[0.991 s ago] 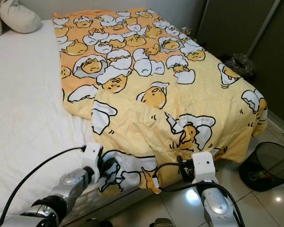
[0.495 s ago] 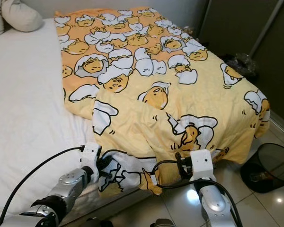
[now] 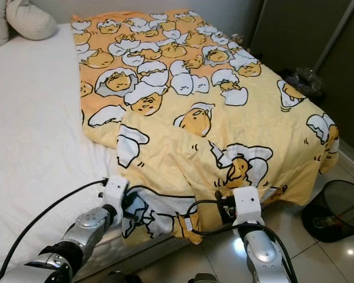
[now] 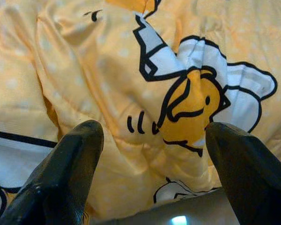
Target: Clean up the room
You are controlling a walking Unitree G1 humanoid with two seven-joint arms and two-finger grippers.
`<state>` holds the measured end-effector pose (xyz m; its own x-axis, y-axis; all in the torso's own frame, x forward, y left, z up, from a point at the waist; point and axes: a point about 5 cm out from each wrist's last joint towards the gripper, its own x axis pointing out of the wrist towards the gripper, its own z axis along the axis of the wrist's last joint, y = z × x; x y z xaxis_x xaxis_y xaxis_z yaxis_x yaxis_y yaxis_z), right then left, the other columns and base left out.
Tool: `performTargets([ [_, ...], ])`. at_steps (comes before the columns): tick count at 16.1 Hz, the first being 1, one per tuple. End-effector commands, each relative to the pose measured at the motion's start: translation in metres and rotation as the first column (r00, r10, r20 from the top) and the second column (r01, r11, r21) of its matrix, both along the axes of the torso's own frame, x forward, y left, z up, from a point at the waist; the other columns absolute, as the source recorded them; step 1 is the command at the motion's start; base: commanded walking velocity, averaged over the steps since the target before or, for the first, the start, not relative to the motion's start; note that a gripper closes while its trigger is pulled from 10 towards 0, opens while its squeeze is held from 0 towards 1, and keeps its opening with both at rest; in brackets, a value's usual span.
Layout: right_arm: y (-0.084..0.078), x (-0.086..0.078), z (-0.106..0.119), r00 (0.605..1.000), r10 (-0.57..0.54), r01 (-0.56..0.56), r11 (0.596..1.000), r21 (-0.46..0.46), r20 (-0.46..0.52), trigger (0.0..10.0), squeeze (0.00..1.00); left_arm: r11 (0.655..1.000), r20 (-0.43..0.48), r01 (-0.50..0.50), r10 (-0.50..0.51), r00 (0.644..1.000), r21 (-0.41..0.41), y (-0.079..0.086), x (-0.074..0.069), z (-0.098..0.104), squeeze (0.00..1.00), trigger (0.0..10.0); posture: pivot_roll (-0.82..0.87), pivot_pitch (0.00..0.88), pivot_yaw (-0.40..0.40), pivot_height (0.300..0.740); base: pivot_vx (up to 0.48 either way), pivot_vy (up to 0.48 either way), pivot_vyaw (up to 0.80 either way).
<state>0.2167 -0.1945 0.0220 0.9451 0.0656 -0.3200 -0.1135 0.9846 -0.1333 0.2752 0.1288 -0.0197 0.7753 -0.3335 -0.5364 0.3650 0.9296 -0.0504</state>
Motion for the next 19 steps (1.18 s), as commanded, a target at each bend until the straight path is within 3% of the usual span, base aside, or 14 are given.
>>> performTargets([
  [1, -0.001, 0.002, 0.001, 1.000, -0.002, 0.002, 1.000, -0.010, 0.013, 10.0, 0.00, 1.000, 0.046, -0.013, 0.013, 0.999, 0.007, 0.001, 0.008, 0.008, 0.00, 10.0, -0.21, 0.006, 0.043, 0.723, -0.349, 0.000, 0.00],
  [11, -0.007, 0.005, 0.002, 1.000, 0.005, -0.005, 1.000, -0.027, 0.027, 10.0, 0.00, 0.999, 0.063, -0.024, 0.023, 0.998, 0.025, -0.003, 0.004, 0.005, 0.00, 10.0, -0.21, 0.000, 0.035, 0.723, -0.421, 0.000, 0.00],
  [16, -0.005, 0.004, 0.000, 0.999, 0.028, -0.027, 0.999, -0.030, 0.017, 10.0, 0.00, 0.993, -0.049, 0.054, -0.049, 0.998, 0.106, -0.012, -0.020, -0.017, 0.00, 10.0, -0.21, 0.007, 0.022, 0.723, 0.000, 0.000, 0.00],
  [19, -0.006, 0.006, 0.000, 0.999, 0.035, -0.035, 0.999, -0.033, 0.013, 10.0, 0.00, 0.958, -0.120, 0.208, -0.187, 0.975, 0.199, -0.024, -0.039, -0.031, 0.00, 10.0, -0.20, 0.010, 0.017, 0.723, 0.000, 0.000, 0.00],
])
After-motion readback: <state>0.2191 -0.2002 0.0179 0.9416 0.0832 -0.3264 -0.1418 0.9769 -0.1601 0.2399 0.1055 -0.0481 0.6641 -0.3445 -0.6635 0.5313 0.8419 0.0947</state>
